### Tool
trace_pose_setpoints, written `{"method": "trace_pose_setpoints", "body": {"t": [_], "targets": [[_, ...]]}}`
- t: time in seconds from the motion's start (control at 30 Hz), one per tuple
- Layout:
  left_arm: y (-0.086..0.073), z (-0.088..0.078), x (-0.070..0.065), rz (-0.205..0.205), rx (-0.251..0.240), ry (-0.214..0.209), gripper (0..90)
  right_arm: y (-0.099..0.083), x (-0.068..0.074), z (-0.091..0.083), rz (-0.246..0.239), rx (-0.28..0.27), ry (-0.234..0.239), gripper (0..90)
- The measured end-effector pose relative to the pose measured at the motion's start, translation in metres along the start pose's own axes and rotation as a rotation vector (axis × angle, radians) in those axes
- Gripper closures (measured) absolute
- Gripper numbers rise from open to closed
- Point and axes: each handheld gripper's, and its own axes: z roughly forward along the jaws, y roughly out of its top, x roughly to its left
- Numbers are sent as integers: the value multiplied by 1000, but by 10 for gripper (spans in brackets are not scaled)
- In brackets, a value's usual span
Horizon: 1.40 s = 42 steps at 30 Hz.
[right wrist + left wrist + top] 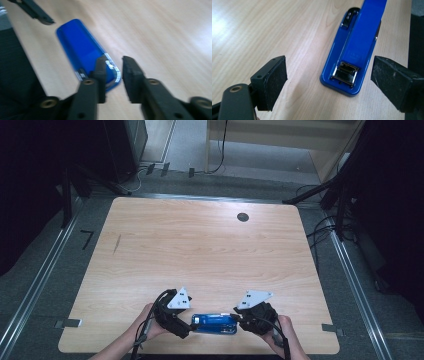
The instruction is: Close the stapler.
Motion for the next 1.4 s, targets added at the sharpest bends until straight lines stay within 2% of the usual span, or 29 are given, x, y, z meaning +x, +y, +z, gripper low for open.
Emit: {"method": "trace_pose_setpoints", "body": {"t": [0.03,0.1,0.27,0.4,0.53,0.7,0.9,1.0,1.17,1.4], "targets": [[0,-1,0,-1,-3,3,138,0,-2,-2,-7,-15,-13,701],[1,-5,2,-12,-10,20,133,-2,-7,-4,17,-34,-22,595],[0,-13,9,-45,-27,61,102,-7,-20,-7,76,-33,-48,346],[-2,-21,16,-75,-37,100,82,-9,-26,-12,96,-50,-86,233],[-4,-27,24,-126,-47,149,48,-13,-37,-20,135,-82,-139,148],[-9,-30,33,-189,-44,225,18,-24,-56,-29,205,-107,-194,85],[-18,-32,46,-249,-37,272,18,-43,-79,-34,297,-117,-268,22],[-21,-31,52,-271,-24,288,18,-53,-89,-31,329,-98,-303,10],[-26,-27,57,-294,11,307,18,-65,-99,-21,363,-42,-309,0],[-33,-22,66,-325,54,328,18,-77,-105,-4,377,37,-265,0]]}}
